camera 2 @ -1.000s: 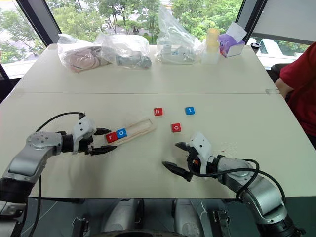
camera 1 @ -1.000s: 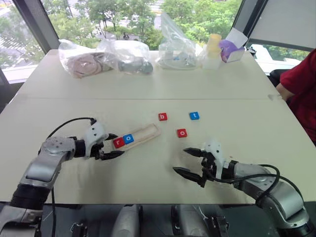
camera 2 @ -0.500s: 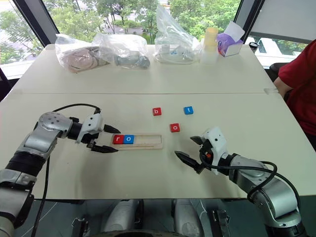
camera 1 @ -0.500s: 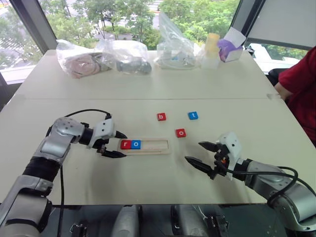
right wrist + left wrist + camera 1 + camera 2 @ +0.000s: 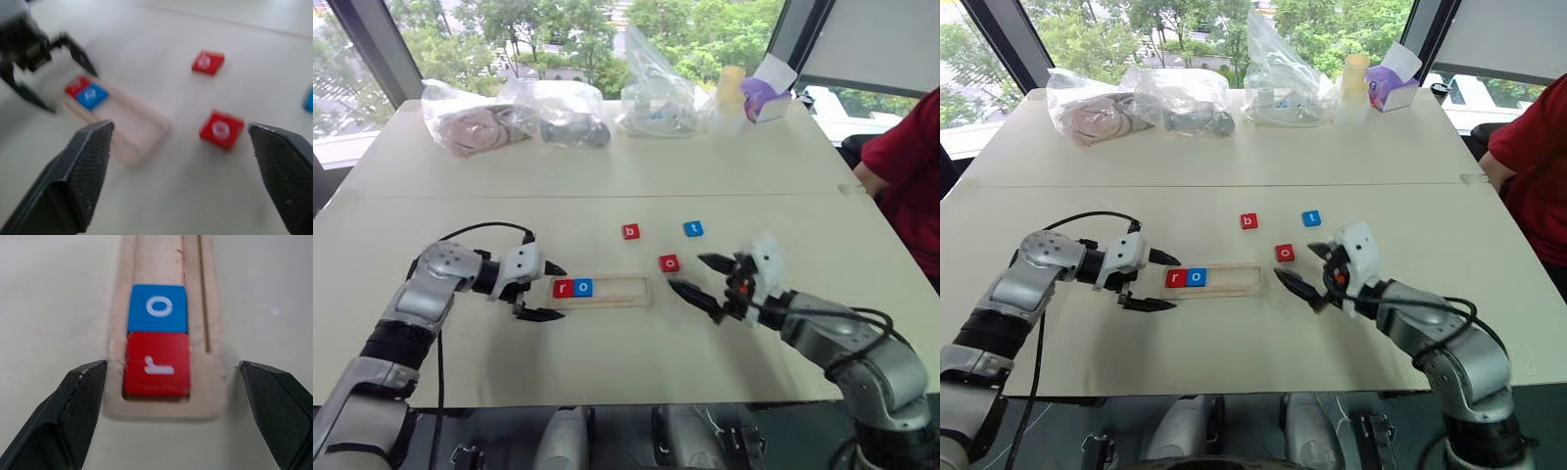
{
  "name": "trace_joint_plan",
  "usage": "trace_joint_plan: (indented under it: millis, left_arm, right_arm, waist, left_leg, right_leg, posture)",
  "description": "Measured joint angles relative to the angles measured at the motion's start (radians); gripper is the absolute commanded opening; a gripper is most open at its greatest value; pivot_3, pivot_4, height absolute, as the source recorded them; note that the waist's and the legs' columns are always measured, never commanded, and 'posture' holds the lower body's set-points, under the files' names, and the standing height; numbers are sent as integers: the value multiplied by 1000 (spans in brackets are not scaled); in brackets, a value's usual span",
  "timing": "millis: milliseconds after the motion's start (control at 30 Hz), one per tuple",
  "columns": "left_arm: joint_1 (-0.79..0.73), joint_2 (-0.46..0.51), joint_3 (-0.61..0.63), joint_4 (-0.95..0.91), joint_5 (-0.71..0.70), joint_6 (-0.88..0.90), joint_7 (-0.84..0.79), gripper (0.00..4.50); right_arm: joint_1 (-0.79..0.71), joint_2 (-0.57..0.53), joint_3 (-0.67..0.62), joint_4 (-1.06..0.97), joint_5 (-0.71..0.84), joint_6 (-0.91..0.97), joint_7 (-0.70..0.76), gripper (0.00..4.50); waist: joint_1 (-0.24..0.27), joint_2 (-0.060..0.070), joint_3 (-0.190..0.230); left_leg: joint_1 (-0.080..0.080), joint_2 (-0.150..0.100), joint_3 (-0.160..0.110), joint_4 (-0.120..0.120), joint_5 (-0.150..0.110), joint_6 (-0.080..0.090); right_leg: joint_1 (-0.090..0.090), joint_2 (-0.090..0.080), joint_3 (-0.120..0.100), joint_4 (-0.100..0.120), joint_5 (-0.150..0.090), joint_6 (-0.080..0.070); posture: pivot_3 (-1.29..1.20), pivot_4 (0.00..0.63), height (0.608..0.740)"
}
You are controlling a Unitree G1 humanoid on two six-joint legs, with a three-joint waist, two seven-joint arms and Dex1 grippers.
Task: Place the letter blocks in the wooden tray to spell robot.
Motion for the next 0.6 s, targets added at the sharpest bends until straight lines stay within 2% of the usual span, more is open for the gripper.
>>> trace_joint_plan:
  millis: [133, 267, 367, 467, 600]
  left_arm:
    - [91, 101, 84, -191, -69, 148, 7, 4468]
    - [217, 212, 192, -335, -126, 296, 30, 4468]
    - [221, 188, 340, -376, -197, 404, 143, 4468]
    - [241, 173, 447, -468, -272, 495, 225, 4468]
    - [364, 113, 498, -596, -322, 573, 322, 4468]
  right_arm:
    - [-221, 85, 154, 143, -102, 51, -90, 4500]
    - [-410, 188, 301, 423, -250, 5, -127, 4500]
    - [-513, 300, 333, 642, -334, -27, -178, 4500]
    - [-529, 357, 337, 729, -386, -48, -220, 4500]
    - [-536, 430, 279, 784, -411, -38, -276, 4500]
  waist:
    - [-5, 0, 0]
    - [-12, 0, 0]
    - [-12, 0, 1]
    - [-13, 0, 0]
    - [-23, -1, 0]
  left_leg:
    - [0, 1, 0, -1, 0, 0]
    - [-2, 0, 0, -2, 0, 0]
    - [-3, 0, 0, -2, 0, 0]
    - [-3, -2, 0, -2, 0, 0]
    - [-3, -2, 1, -3, 0, 0]
  right_leg:
    - [-2, 0, 0, 2, 0, 0]
    - [-5, -1, 0, 3, 0, 0]
    - [-5, -1, -1, 4, 0, 1]
    - [-5, -4, 0, 3, 0, 1]
    - [-5, -4, 0, 3, 1, 2]
  posture:
    - [0, 150, 740]
    - [0, 150, 740]
    - [0, 150, 740]
    - [0, 150, 740]
    - [0, 150, 740]
